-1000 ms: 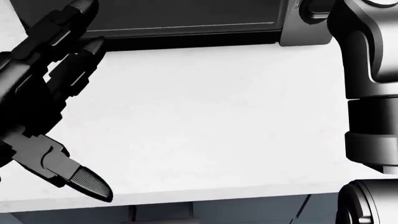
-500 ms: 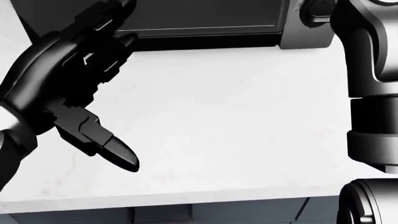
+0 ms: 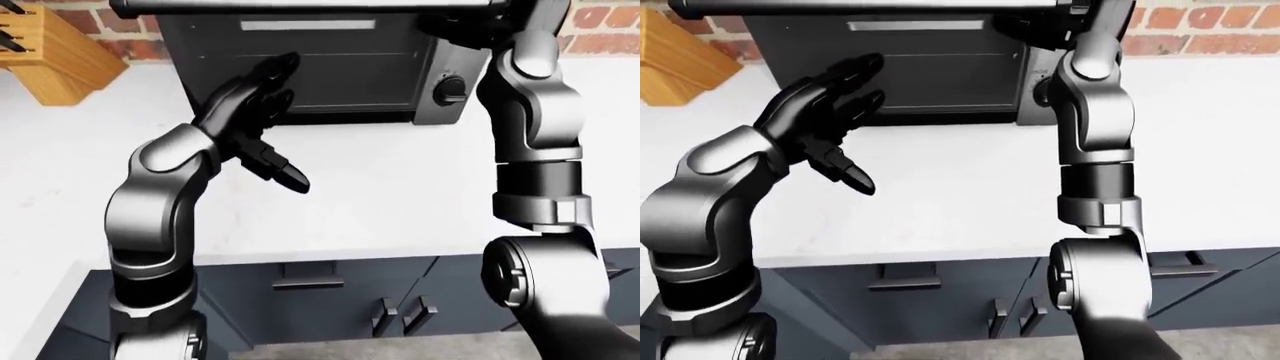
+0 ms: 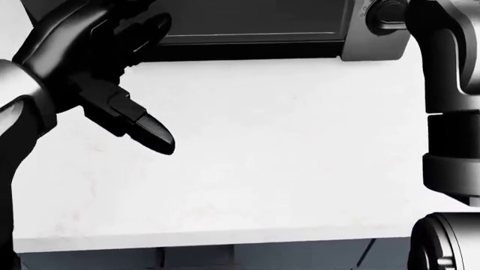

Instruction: Close the toaster oven door.

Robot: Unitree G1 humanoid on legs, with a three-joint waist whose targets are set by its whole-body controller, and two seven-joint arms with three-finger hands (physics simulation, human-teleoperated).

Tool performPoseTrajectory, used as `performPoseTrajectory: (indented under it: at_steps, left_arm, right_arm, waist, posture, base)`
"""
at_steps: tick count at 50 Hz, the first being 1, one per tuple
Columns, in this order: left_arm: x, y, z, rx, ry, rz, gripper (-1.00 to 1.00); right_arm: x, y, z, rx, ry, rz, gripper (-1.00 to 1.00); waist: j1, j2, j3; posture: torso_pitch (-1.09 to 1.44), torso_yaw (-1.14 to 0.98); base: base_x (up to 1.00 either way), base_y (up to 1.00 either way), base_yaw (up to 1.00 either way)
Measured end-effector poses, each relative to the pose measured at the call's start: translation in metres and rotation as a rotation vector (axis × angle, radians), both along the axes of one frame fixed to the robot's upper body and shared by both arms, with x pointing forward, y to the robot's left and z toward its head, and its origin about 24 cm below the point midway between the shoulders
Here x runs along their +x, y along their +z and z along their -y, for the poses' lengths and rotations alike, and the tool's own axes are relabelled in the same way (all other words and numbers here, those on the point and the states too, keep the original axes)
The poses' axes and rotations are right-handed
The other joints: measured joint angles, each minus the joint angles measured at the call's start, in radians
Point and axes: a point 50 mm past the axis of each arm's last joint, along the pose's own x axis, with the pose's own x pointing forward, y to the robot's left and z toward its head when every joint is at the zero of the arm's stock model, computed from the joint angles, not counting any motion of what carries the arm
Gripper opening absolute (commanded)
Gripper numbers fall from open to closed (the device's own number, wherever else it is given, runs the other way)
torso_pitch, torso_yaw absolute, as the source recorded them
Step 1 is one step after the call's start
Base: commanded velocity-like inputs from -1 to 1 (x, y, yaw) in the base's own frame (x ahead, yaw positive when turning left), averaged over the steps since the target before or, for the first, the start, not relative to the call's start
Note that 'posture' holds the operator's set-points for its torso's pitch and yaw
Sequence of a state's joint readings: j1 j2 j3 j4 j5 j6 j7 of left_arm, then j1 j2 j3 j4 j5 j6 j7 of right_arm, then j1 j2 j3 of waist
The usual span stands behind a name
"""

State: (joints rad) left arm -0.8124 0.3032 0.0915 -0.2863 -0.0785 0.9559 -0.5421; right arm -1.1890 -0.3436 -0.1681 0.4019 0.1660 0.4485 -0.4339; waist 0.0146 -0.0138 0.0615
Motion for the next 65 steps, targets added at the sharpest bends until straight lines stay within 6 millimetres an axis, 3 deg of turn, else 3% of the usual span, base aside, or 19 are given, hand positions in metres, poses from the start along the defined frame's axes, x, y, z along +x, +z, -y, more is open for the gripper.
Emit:
performPoseTrajectory:
  at_steps: [37,65]
  left_arm:
    - [0.044,0.037,-0.009,0.016,0.038,0.012,1.00]
    - [0.069,0.046,-0.013,0.045,0.059,0.007,1.00]
  right_arm:
    - [-0.001,0.000,0.001,0.005,-0.001,0.016,1.00]
    - [0.000,-0.006,0.012,-0.022,-0.114,-0.008,1.00]
  waist:
    - [-0.006,-0.003,0.001]
    - [-0.006,-0.007,-0.001]
  posture:
    - [0.00,0.00]
    - [0.00,0.00]
  base:
    - [0.00,0.00,0.00]
    - [0.00,0.00,0.00]
